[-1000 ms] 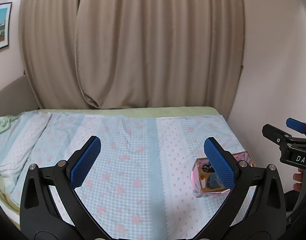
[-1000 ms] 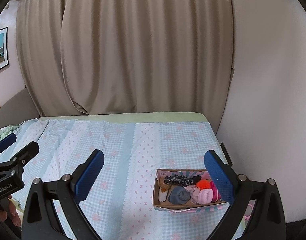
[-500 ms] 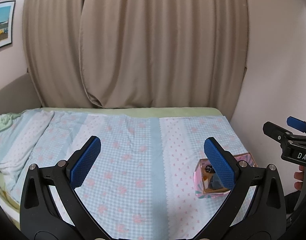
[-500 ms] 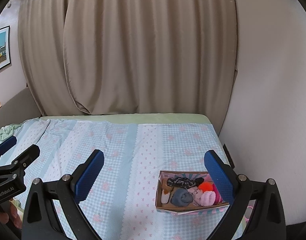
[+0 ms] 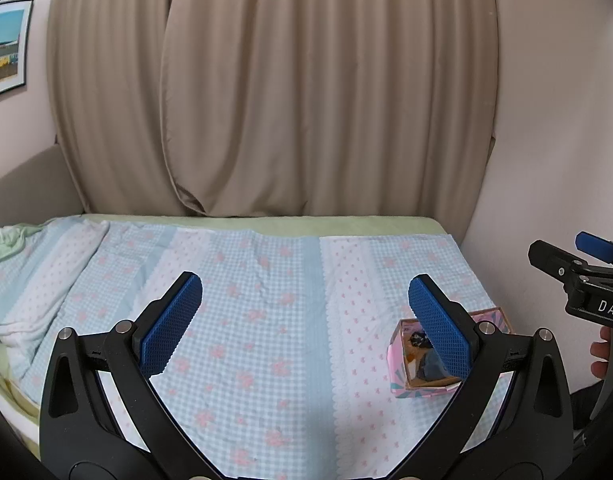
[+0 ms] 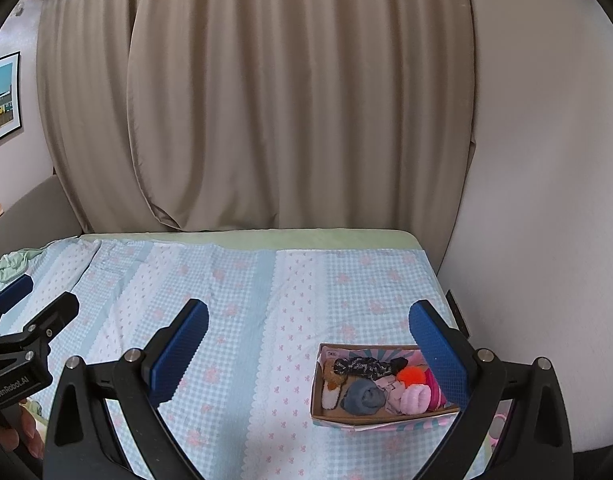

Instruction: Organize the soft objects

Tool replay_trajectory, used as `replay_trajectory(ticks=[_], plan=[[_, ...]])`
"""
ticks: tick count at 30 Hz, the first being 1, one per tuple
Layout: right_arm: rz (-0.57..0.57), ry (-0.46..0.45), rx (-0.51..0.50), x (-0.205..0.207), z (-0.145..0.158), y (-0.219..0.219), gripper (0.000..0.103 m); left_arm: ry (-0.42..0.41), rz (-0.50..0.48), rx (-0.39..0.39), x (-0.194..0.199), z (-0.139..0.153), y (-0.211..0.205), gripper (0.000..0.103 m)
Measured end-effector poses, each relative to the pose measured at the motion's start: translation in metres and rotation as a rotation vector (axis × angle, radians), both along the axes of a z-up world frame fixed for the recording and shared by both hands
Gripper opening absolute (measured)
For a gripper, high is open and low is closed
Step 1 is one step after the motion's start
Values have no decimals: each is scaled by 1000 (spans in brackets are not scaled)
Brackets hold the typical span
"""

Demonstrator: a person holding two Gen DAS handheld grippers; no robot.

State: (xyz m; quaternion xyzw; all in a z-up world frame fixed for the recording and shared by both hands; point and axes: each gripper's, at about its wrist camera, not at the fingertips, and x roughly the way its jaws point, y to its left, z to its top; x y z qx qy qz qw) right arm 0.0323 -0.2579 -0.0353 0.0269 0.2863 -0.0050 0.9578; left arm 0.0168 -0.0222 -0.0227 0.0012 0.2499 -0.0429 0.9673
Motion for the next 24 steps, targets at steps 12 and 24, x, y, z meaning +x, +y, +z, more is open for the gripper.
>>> replay_trajectory(ticks=[12,24], plan=[[2,0,0,0,1,-1,100,3,2,2,1,-2,0,103],[12,9,1,5,0,0,100,-9,1,53,1,-7,-10,103]])
